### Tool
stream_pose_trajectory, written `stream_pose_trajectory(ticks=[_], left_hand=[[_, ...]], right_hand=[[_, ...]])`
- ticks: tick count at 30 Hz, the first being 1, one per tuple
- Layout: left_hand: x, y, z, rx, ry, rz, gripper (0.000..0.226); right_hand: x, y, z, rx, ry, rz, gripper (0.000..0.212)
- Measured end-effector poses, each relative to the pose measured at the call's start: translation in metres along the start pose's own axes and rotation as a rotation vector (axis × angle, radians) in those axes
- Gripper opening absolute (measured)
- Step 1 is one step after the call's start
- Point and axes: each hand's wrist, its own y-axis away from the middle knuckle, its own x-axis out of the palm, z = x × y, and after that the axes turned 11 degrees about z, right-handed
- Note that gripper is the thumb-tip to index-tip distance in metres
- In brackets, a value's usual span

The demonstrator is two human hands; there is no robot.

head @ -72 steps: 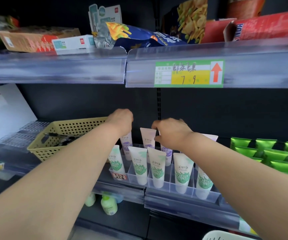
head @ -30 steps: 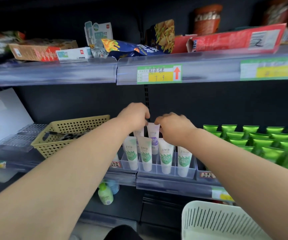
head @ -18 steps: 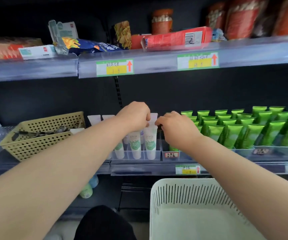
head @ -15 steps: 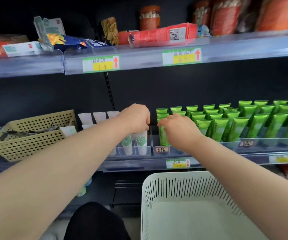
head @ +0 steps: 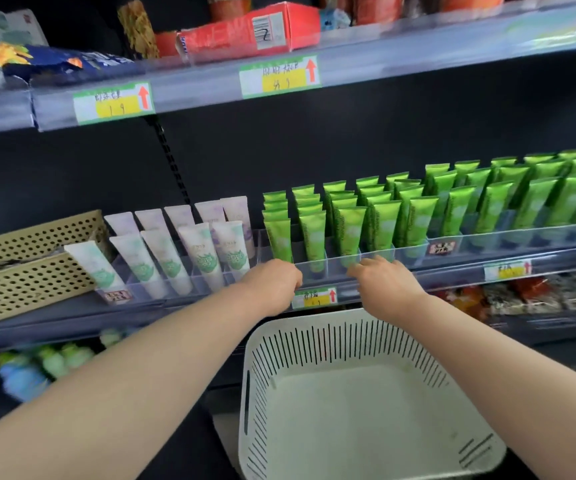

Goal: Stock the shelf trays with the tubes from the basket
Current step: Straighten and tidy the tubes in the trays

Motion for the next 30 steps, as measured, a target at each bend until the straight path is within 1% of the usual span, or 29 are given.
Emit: stream_pose_trajectory(ticks=[3,6,11,14,18,23,30], left_hand=[[0.024,-0.006,-0.004,0.021,-0.029,0.027,0.036],[0.040,-0.013,-0.004,0.022,-0.010,-0.030,0.039],[0.059,-0.021,0.001,0.028,-0.008,-0.074,0.057],[0.061,-0.025,0.005,0.056,-0.008,-0.110,0.060],[0.062,-0.024,0.005,0.083,-0.068,-0.148,0.064],[0.079,-0.020,0.009,0.104,-0.154,-0.270,0.069],[0.098,-0.017,0.000,0.012,-0.176,-0.274,0.082]], right_hand=[[0.016,-0.002,-0.003,-0.016,-0.016,0.042,0.045],[0.033,-0.010,-0.003,-0.052,-0.014,0.046,0.050],[0.059,-0.021,-0.001,-0.075,-0.009,-0.007,0.060],[0.071,-0.029,0.000,-0.079,0.019,-0.061,0.054],[0.079,-0.037,0.002,-0.066,0.022,-0.192,0.045],[0.085,-0.037,0.006,-0.092,-0.015,-0.257,0.049],[0.095,-0.035,0.003,-0.116,-0.034,-0.283,0.050]])
